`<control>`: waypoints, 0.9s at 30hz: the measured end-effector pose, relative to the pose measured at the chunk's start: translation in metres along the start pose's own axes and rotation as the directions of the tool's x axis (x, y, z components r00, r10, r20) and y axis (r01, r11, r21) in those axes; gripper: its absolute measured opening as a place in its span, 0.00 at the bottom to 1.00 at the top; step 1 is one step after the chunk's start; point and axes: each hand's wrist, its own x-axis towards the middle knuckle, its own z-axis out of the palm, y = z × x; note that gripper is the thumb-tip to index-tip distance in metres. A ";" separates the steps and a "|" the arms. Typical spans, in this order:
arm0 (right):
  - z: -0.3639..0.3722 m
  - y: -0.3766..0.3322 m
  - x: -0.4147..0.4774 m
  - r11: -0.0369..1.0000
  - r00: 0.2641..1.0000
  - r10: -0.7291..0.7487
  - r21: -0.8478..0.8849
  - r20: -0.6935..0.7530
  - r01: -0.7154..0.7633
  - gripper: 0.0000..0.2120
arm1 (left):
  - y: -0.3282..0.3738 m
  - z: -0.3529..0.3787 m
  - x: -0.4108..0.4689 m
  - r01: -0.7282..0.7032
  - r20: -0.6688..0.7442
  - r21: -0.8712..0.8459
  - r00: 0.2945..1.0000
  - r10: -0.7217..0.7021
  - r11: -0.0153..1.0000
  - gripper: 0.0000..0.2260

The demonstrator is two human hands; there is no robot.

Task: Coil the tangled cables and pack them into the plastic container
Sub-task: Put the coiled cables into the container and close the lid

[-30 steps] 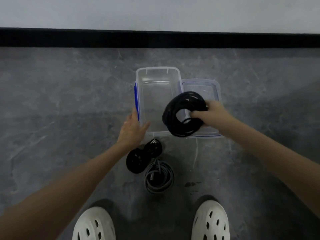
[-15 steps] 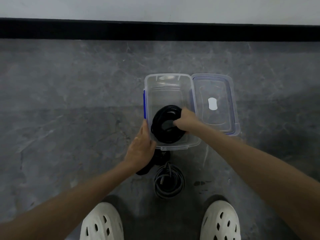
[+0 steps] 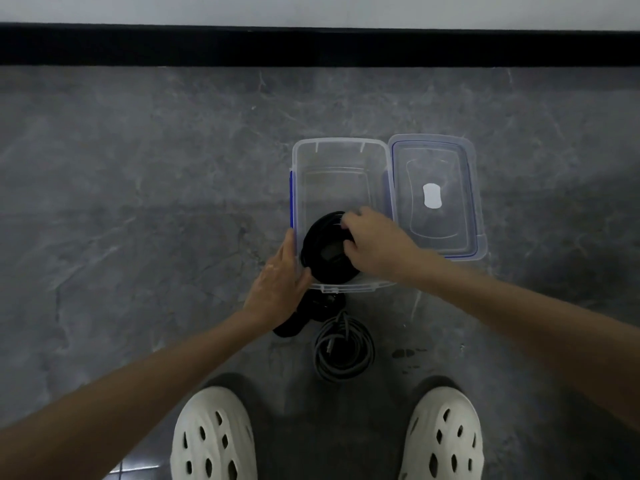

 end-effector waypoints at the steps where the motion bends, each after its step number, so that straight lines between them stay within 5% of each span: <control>1: 0.001 -0.004 -0.012 0.995 0.995 -0.089 0.038 -0.046 0.090 0.08 | 0.001 -0.001 0.000 -0.002 0.003 0.003 1.000 0.001 1.000 0.33; 4: 0.023 -0.005 -0.049 0.986 0.987 -0.153 0.067 0.046 0.150 0.03 | 0.003 -0.001 0.000 0.012 0.002 0.005 1.000 -0.012 1.000 0.34; 8: 0.068 0.016 -0.062 0.997 0.927 0.042 -0.078 0.372 -0.014 0.13 | 0.005 -0.002 0.000 0.000 -0.033 0.025 0.999 0.001 1.000 0.33; 11: 0.090 0.025 -0.051 0.991 0.848 0.058 0.070 0.527 -0.112 0.21 | 0.004 -0.002 0.000 -0.009 -0.041 0.064 0.999 0.012 0.998 0.32; 15: 0.107 0.023 -0.044 0.966 0.862 0.057 0.190 0.504 -0.175 0.31 | 0.005 0.000 0.000 -0.008 -0.032 0.143 0.999 0.012 0.990 0.33; 21: 0.087 0.023 -0.055 0.976 0.879 0.021 0.180 0.477 -0.121 0.17 | 0.003 -0.002 0.000 -0.036 -0.009 0.230 0.999 0.039 0.972 0.32; 27: -0.015 0.028 -0.060 0.993 0.923 -0.018 0.118 0.384 -0.030 0.20 | -0.004 -0.009 0.003 -0.127 -0.014 0.410 0.989 0.146 0.903 0.37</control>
